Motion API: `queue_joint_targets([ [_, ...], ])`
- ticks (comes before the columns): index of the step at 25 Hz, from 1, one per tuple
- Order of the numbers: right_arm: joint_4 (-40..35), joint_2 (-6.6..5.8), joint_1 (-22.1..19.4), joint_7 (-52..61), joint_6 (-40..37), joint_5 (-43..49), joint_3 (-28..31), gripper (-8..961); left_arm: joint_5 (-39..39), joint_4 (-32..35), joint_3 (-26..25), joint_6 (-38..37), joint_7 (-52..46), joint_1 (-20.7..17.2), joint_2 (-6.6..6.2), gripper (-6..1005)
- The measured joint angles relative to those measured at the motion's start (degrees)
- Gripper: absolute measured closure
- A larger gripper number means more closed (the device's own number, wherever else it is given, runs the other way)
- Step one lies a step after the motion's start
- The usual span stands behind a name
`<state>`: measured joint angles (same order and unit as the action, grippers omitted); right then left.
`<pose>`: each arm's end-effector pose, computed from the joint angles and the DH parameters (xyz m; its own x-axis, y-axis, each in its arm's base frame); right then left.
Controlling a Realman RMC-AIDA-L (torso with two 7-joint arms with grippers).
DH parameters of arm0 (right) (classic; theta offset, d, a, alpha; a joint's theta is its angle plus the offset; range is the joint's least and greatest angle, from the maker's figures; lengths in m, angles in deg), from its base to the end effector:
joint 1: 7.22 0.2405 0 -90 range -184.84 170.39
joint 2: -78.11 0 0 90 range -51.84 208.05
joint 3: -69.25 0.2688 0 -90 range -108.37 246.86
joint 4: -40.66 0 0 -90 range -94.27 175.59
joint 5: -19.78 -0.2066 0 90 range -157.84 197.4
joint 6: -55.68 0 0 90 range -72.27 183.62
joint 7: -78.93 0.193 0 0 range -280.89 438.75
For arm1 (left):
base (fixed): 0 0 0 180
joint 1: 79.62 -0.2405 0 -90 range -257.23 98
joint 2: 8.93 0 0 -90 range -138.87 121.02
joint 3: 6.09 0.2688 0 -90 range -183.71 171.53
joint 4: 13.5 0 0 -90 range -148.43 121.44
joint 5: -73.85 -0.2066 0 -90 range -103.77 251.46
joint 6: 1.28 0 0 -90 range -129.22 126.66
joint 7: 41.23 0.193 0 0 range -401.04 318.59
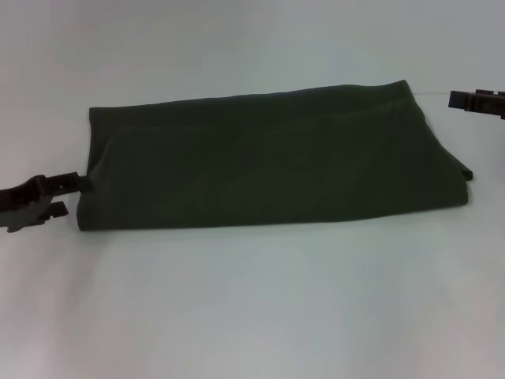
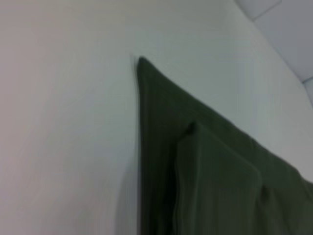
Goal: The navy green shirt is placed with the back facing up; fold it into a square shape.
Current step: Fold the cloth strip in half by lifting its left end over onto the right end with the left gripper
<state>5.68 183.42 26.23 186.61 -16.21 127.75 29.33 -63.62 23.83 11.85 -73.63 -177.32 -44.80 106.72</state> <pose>0.3001 0.4405 0.0740 0.5286 -0.5552 -0.6422 -0.8340 -0.4807 -0.2709 -0.3432 0.4027 0.0082 -0.0329 0.7881 0.6146 0.9994 0.0336 0.0105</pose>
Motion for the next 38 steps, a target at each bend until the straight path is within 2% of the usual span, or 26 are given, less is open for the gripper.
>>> queue_joint_targets([
  [9, 0.0, -0.73, 1.8, 6.8, -2.1, 7.2, -0.1, 167, -0.8, -0.5, 1.2, -0.9, 0.1, 0.9, -0.1, 202],
  [14, 0.0, -0.53, 2.7, 9.5, -1.7, 12.3, 0.2, 167, -0.9, -0.5, 2.1, 0.5, 0.4, 0.9, 0.08, 202],
  [25, 0.0, -0.61, 2.8, 9.2, -1.0, 12.5, 0.5, 166, -1.6, -0.5, 6.8, 4.7, 0.9, 1.3, 0.57, 205],
  [38, 0.0, -0.78, 2.9, 10.1, 1.0, 12.7, 0.5, 166, -2.1, -1.1, 7.8, 6.7, 1.6, 1.9, 0.54, 211],
])
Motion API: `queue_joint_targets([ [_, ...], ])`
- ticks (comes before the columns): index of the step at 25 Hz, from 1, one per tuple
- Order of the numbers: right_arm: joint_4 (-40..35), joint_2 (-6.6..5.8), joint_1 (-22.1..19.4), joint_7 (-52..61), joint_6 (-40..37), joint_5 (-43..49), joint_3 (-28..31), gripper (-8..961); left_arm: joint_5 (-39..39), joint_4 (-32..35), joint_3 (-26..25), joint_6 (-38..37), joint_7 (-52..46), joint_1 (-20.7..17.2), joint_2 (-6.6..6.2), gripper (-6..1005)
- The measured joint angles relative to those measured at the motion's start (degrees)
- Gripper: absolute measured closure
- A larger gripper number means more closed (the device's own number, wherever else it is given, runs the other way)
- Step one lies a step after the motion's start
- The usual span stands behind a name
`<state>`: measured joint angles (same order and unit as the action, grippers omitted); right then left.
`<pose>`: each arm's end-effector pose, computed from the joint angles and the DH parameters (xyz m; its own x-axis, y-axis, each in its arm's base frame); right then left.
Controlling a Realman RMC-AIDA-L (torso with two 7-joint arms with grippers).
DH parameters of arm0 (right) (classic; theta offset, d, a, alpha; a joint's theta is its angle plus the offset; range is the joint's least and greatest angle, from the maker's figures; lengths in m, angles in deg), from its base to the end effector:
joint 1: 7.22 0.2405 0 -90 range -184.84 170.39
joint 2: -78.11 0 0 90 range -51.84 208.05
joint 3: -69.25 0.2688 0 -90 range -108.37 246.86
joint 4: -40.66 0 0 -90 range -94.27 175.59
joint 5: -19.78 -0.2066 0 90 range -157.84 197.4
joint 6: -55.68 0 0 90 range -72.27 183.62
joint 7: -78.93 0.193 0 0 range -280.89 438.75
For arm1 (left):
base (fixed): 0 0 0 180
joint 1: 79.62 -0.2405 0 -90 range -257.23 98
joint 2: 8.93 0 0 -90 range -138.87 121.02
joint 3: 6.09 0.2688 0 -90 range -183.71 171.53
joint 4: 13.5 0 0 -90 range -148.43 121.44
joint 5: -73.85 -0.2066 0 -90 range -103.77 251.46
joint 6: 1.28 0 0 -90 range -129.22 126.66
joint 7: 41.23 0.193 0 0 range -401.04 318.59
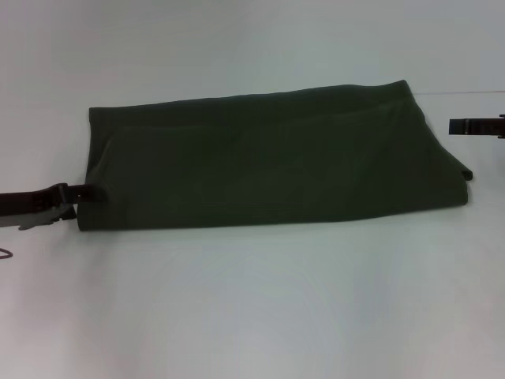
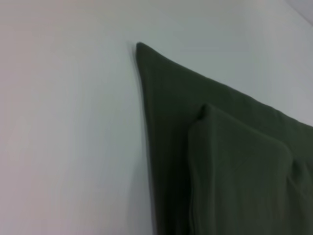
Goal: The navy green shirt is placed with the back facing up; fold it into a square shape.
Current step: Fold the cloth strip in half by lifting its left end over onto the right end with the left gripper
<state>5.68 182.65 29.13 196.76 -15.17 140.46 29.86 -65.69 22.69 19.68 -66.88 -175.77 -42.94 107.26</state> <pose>0.3143 0.4437 0.0665 0.4872 -0.6887 -0.5369 -0.8733 -0.3884 -0.2942 -0.3413 0.4154 -0.0101 0.1095 0.8195 0.5625 0.9882 -0.0289 -0.1503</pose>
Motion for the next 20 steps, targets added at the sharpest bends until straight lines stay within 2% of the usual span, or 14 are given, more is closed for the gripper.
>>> queue_joint_targets([
  [4, 0.0, -0.16, 0.1, 3.1, 0.1, 1.3, -0.4, 167, -0.1, -0.9, 0.4, 0.0, 0.1, 0.4, -0.14, 213],
  [10, 0.4, -0.12, 2.4, 9.9, 0.8, 9.6, -0.5, 171, -0.8, -1.2, 1.9, 0.0, 0.1, 0.8, -0.17, 214],
  [15, 1.2, 1.56, 4.5, 12.8, 5.6, 16.9, -0.5, 175, -1.0, -1.5, 2.7, 0.2, 0.2, 1.1, -0.18, 214],
  [20, 4.2, 2.41, 6.5, 13.6, 8.5, 20.9, -0.7, 182, -1.0, -1.4, 2.8, -0.2, 0.2, 1.2, -0.23, 213],
])
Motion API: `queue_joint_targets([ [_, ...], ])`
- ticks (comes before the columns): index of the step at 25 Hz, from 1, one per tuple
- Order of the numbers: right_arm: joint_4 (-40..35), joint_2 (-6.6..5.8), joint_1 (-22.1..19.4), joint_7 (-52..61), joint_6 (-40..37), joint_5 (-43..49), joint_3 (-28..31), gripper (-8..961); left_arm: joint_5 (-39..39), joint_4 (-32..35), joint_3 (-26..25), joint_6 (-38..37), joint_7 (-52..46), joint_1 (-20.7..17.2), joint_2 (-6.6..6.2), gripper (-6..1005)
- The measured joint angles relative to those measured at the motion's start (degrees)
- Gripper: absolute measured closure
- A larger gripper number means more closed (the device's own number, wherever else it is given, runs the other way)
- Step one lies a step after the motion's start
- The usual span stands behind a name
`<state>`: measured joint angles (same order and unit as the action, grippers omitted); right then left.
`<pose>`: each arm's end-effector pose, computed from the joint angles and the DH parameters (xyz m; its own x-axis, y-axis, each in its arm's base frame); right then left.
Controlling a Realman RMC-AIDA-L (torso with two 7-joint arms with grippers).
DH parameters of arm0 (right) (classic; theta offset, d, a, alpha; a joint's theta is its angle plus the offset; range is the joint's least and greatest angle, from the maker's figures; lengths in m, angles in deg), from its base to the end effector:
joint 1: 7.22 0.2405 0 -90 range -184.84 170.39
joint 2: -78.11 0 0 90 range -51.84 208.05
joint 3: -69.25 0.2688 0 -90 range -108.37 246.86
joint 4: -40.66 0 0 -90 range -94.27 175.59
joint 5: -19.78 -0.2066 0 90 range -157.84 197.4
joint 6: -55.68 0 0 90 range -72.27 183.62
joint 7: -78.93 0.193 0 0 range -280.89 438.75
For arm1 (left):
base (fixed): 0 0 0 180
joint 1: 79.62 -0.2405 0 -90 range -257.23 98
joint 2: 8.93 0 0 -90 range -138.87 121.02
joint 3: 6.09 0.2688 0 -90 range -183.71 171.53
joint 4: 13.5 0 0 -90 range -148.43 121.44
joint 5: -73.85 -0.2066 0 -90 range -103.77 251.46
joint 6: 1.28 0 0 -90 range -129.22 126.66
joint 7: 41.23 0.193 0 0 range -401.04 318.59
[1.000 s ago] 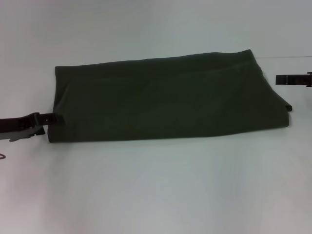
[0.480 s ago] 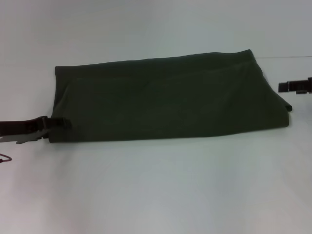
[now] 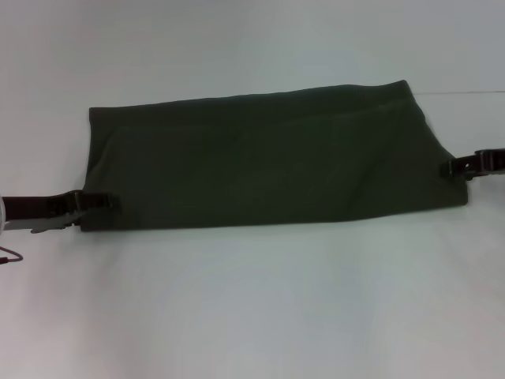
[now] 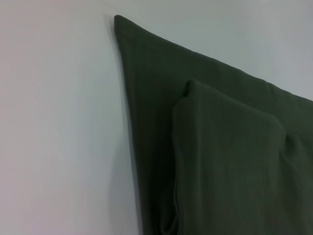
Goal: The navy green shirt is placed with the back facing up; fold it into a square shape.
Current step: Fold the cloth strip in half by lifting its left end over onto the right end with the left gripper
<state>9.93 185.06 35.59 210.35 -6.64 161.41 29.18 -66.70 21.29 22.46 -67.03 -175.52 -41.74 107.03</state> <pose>0.3357 0.4534 0.0291 0.4093 -0.8306 -0.3775 -0.8727 -0.2358 -0.4275 -0.3341 0.4156 -0.0212 0.1546 0.8484 0.5064 0.9815 -0.0733 -0.1768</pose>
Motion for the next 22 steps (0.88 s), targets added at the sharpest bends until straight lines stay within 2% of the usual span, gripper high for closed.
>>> queue_joint_targets([
  [13, 3.1, 1.64, 0.4, -0.3, 3.5, 1.1, -0.5, 205, -0.2, 0.0, 0.0, 0.1, 0.0, 0.4, -0.14, 214],
  [22, 3.1, 1.94, 0.5, -0.3, 3.4, 1.1, -0.6, 220, -0.2, 0.0, 0.0, -0.2, 0.0, 0.4, -0.13, 213],
])
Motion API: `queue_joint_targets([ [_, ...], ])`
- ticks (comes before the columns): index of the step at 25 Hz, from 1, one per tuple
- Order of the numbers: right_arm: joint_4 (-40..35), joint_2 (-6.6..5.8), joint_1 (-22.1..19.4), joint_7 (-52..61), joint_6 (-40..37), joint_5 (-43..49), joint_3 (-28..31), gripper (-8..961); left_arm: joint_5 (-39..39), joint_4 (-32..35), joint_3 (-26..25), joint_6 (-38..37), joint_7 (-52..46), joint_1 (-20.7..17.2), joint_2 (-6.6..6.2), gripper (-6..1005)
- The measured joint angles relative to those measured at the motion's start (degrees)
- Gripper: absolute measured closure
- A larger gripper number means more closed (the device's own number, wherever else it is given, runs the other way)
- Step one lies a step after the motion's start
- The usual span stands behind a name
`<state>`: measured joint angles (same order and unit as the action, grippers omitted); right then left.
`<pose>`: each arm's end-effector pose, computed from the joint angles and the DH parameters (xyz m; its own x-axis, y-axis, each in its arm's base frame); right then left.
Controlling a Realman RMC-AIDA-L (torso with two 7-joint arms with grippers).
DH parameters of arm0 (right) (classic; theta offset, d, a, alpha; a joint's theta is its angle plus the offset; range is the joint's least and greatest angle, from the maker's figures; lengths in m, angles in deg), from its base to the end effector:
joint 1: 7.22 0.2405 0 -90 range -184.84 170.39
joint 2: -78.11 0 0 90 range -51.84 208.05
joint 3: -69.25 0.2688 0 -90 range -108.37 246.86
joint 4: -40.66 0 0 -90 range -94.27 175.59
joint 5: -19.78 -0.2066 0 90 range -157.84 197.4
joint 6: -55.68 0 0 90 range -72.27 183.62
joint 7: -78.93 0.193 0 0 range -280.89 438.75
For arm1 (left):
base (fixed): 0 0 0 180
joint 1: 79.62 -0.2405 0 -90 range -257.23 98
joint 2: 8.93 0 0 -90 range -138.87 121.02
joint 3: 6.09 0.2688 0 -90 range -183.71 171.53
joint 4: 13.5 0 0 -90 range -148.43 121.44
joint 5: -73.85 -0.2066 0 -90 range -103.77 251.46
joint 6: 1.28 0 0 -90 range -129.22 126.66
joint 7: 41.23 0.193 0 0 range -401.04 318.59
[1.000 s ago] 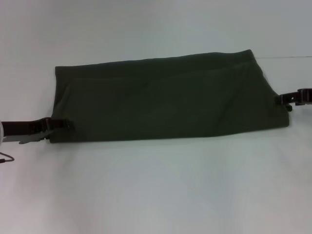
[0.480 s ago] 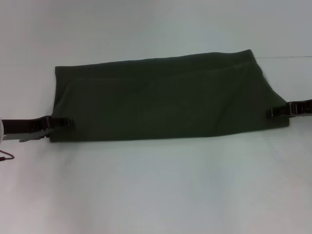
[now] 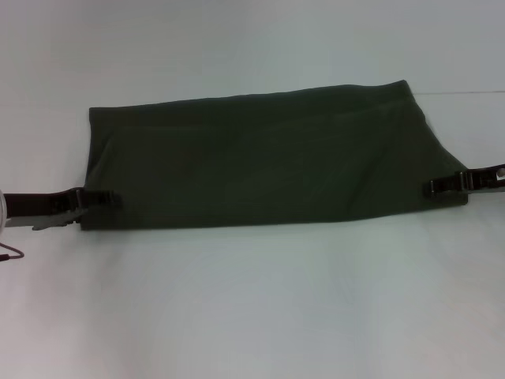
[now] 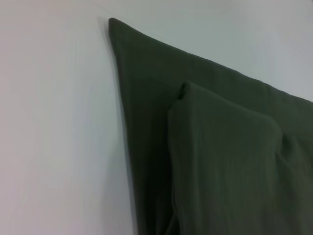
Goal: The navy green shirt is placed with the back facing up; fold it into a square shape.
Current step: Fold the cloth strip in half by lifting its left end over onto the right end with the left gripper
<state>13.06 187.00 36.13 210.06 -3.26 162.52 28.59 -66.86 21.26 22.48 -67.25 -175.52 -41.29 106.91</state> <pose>0.3393 0.4473 0.0023 0.3966 -0.8472 -0.3536 -0.8741 -0.2308 -0.4273 -0.3312 0.4177 -0.0208 0.1626 0.8490 0.5027 0.9806 -0.0823 -0.1781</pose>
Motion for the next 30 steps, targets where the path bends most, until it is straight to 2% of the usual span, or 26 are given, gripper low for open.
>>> queue_joint_targets([
  [21, 0.1, 0.18, 0.2, 0.3, 0.2, 0.1, -1.3, 257, 0.1, 0.0, 0.0, 0.3, 0.0, 0.0, 0.28, 219],
  [28, 0.1, 0.17, 0.2, 0.4, 0.2, 0.1, -1.4, 376, 0.3, -0.4, 0.0, 0.6, 0.0, 0.0, 0.42, 224],
  [30, -0.1, 0.17, 0.1, 0.4, 0.2, 0.1, -1.4, 421, 0.5, -0.5, 0.0, 0.7, 0.1, 0.0, 0.43, 302],
])
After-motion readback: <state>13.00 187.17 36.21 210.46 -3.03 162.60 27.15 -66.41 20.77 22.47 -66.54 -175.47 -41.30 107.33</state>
